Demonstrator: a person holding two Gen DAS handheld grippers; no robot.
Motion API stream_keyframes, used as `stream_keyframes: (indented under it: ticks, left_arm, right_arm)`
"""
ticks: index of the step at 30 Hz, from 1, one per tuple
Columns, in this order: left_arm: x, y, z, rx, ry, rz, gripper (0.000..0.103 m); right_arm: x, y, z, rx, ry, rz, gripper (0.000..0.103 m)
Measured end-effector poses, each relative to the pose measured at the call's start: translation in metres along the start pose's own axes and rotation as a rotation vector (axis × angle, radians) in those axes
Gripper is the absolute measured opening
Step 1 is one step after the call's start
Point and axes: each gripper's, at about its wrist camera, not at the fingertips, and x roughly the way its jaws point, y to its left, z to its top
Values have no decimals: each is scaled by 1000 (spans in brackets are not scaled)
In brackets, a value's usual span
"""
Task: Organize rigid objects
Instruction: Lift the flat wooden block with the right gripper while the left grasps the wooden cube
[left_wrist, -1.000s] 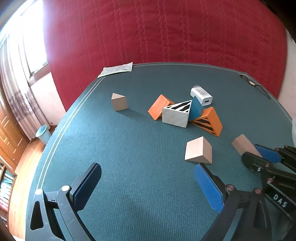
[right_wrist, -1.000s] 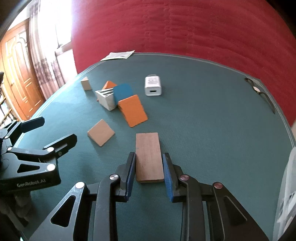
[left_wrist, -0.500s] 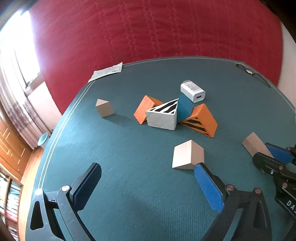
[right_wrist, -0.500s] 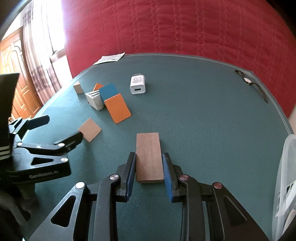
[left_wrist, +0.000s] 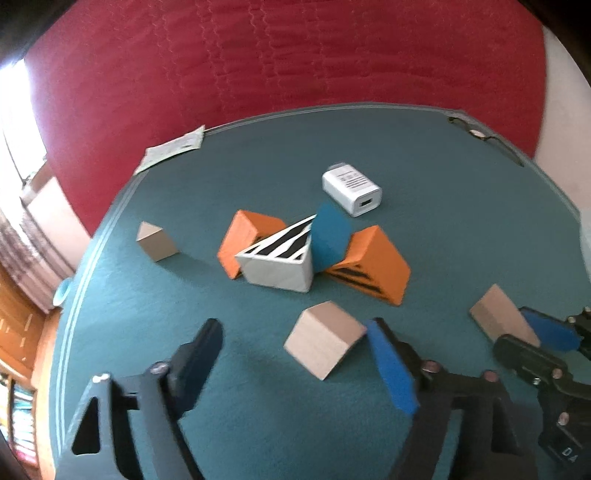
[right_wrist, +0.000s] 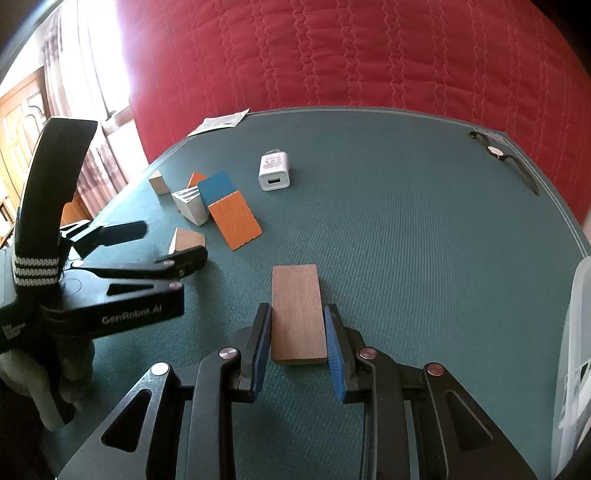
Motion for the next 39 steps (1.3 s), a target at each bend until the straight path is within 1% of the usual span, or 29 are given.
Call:
stream_keyframes:
  ticks: [1,2,4,6,8,14,21,29,34,39]
  left_arm:
    - [0,-1,0,2,-5,-30,64]
    - [-1,-2,-1,3,-8,-46,61]
    - [-2,-4,-2,11,-18,-73,49]
    - [-4,-7,-4,23,-26,-90,44]
    - [-5,-8,-5,28,-31,-85,44]
    - [-6,1,-8,10,-37,-114,43]
    - [-10,1,-11,-1,-68,-106,43]
    - [-12,7,-10,-49,-80,-82,43]
    - [-15,10,-11,-66,-97,-61,43]
    - [-17,10,-14,-75,-100,-50,43]
  right_arm:
    - [0,0,0,1,0,1,29]
    - [0,0,0,2,0,2,29]
    - [0,0,0,2,0,3,29]
    - [0,0,0,1,0,2,29]
    - [0,0,0,2,0,3,29]
    - [0,0,0,1,1,3,29]
    - [0,1,0,-13,4,-11,30]
    - [0,5,0,-35,2,-41,29]
    - [-7,-3,-2,14,-19,-41,29]
    - [-24,-10,-4,81,-52,-42,29]
